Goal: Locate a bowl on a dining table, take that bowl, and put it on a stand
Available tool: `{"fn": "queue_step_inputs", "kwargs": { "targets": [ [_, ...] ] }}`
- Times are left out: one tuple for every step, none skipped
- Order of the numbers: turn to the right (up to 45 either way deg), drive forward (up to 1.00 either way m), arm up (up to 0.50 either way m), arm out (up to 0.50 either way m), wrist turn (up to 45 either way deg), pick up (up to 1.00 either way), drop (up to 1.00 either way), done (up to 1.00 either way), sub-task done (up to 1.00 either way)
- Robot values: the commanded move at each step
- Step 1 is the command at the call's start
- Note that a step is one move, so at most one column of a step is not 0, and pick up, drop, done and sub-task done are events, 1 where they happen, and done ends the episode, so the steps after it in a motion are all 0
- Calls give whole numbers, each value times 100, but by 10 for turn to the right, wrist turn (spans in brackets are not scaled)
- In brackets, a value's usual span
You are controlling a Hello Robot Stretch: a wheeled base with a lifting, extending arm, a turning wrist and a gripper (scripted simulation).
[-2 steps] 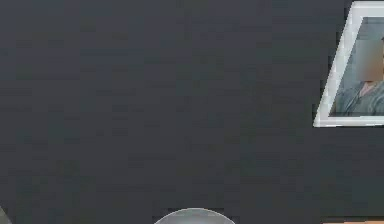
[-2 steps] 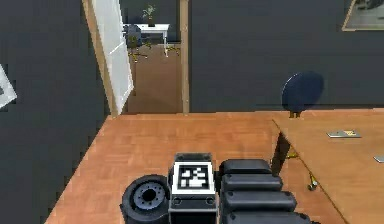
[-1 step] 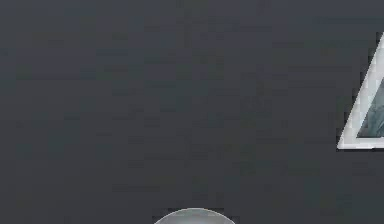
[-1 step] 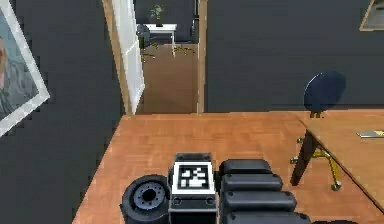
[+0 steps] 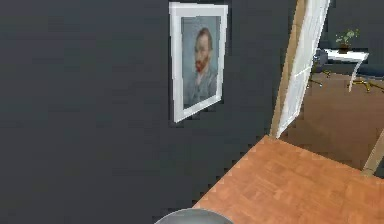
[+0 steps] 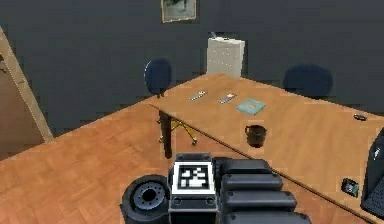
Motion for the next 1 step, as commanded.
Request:
{"fn": "queue_step_inputs", "kwargs": {
  "targets": [
    [300,0,0,0,0,0,0,0,0]
  ]
}}
